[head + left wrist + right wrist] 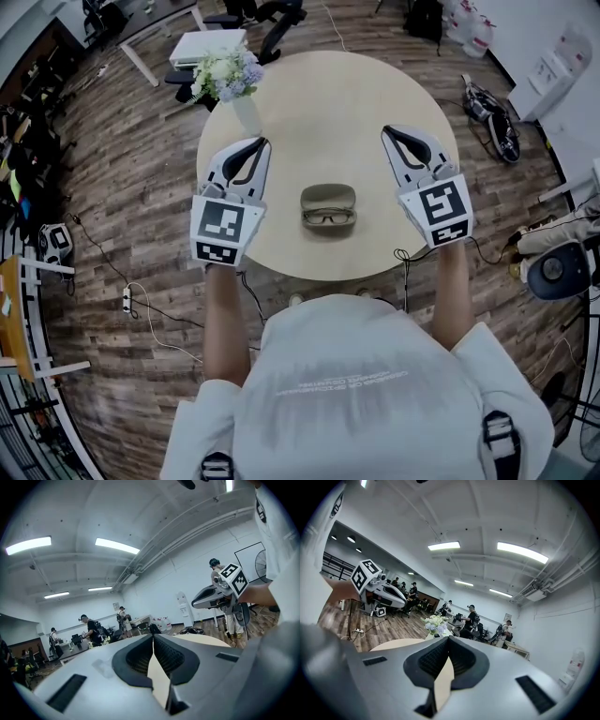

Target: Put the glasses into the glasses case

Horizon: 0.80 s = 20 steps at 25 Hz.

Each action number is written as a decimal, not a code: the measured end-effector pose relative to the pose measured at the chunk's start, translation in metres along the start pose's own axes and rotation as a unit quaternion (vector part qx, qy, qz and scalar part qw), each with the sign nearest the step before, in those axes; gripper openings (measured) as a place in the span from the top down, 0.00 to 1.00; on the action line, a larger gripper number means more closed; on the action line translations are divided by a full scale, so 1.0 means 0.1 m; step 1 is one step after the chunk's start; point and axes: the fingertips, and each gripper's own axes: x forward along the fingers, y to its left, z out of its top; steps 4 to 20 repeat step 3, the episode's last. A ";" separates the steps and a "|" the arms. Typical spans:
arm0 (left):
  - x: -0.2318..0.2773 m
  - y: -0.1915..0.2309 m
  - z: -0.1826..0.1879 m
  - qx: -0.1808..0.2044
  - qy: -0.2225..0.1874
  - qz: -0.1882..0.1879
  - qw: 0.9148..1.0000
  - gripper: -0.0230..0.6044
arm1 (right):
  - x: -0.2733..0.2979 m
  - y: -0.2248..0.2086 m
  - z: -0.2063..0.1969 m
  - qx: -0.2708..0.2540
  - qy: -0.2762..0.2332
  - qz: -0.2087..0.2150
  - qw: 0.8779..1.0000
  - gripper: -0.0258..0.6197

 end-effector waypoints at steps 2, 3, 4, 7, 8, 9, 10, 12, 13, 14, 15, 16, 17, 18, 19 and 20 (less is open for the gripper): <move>0.00 0.01 -0.02 -0.001 0.002 -0.001 1.000 0.93 | 0.01 0.01 0.01 0.000 -0.001 0.002 1.000 0.96; -0.01 0.01 -0.03 -0.002 0.003 -0.001 1.000 0.93 | 0.01 0.01 0.01 0.000 -0.001 0.002 1.000 0.96; -0.01 0.01 -0.03 -0.002 0.003 -0.001 1.000 0.93 | 0.01 0.01 0.01 0.000 -0.001 0.002 1.000 0.96; -0.01 0.01 -0.03 -0.002 0.003 -0.001 1.000 0.93 | 0.01 0.01 0.01 0.000 -0.001 0.002 1.000 0.96; -0.01 0.01 -0.03 -0.002 0.003 -0.001 1.000 0.93 | 0.01 0.01 0.01 0.000 -0.001 0.002 1.000 0.96; -0.01 0.01 -0.03 -0.002 0.003 -0.001 1.000 0.93 | 0.01 0.01 0.01 0.000 -0.001 0.002 1.000 0.96; -0.01 0.01 -0.03 -0.002 0.003 -0.001 1.000 0.93 | 0.01 0.01 0.01 0.000 -0.001 0.002 1.000 0.96; -0.01 0.01 -0.03 -0.002 0.003 -0.001 1.000 0.93 | 0.01 0.01 0.01 0.000 -0.001 0.002 1.000 0.96; -0.01 0.01 -0.03 -0.002 0.003 -0.001 1.000 0.93 | 0.01 0.01 0.01 0.000 -0.001 0.002 1.000 0.96; -0.01 0.01 -0.03 -0.002 0.003 -0.001 1.000 0.93 | 0.01 0.01 0.01 0.000 -0.001 0.002 1.000 0.96; -0.01 0.01 -0.03 -0.002 0.003 -0.001 1.000 0.93 | 0.01 0.01 0.01 0.000 -0.001 0.002 1.000 0.96; -0.01 0.01 -0.03 -0.002 0.003 -0.001 1.000 0.93 | 0.01 0.01 0.01 0.000 -0.001 0.002 1.000 0.96; -0.01 0.01 -0.03 -0.002 0.003 -0.001 1.000 0.93 | 0.01 0.01 0.01 0.000 -0.001 0.002 1.000 0.96; -0.01 0.01 -0.03 -0.002 0.003 -0.001 1.000 0.93 | 0.01 0.01 0.01 0.000 -0.001 0.002 1.000 0.96; -0.01 0.01 -0.03 -0.002 0.003 -0.001 1.000 0.93 | 0.01 0.01 0.01 0.000 -0.001 0.002 1.000 0.96; -0.01 0.01 -0.03 -0.002 0.003 -0.001 1.000 0.93 | 0.01 0.01 0.01 0.000 -0.001 0.002 1.000 0.96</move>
